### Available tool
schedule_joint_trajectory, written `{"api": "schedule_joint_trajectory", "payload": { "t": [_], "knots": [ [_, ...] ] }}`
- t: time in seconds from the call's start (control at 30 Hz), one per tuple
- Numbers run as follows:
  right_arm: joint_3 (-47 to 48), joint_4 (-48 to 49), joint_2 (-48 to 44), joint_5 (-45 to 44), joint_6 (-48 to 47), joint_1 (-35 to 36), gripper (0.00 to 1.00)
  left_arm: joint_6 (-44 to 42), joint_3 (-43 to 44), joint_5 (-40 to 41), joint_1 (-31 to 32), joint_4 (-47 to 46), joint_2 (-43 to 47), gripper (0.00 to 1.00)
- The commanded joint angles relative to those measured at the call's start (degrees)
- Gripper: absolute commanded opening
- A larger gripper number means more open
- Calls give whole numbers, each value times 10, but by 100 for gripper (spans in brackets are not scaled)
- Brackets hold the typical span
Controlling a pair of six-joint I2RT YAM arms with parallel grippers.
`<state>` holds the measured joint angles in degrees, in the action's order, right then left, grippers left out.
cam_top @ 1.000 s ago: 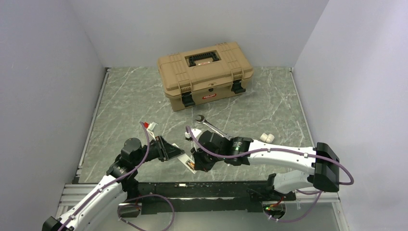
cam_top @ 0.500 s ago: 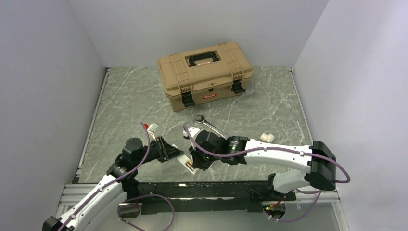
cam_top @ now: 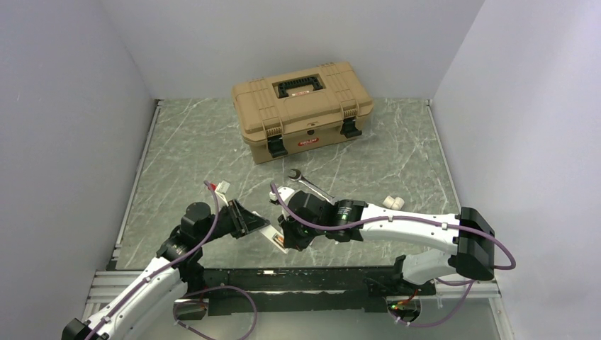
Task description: Load the batteries into the remote control
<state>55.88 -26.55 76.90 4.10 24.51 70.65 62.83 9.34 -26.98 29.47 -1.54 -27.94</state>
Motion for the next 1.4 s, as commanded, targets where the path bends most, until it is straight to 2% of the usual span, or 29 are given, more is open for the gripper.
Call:
{"api": "schedule_joint_trajectory", "payload": {
  "t": [0.0,0.7,1.37],
  "knots": [
    [6,7,-13,18,9,2,0,32,13,17,-1,-26,6,0],
    [23,-16,26,-38,4,3,0,47,2,-2,-1,-51,6,0],
    [41,-41,25,-96,4,11,0,64,-15,-7,-1,-76,0,0]
  ]
}}
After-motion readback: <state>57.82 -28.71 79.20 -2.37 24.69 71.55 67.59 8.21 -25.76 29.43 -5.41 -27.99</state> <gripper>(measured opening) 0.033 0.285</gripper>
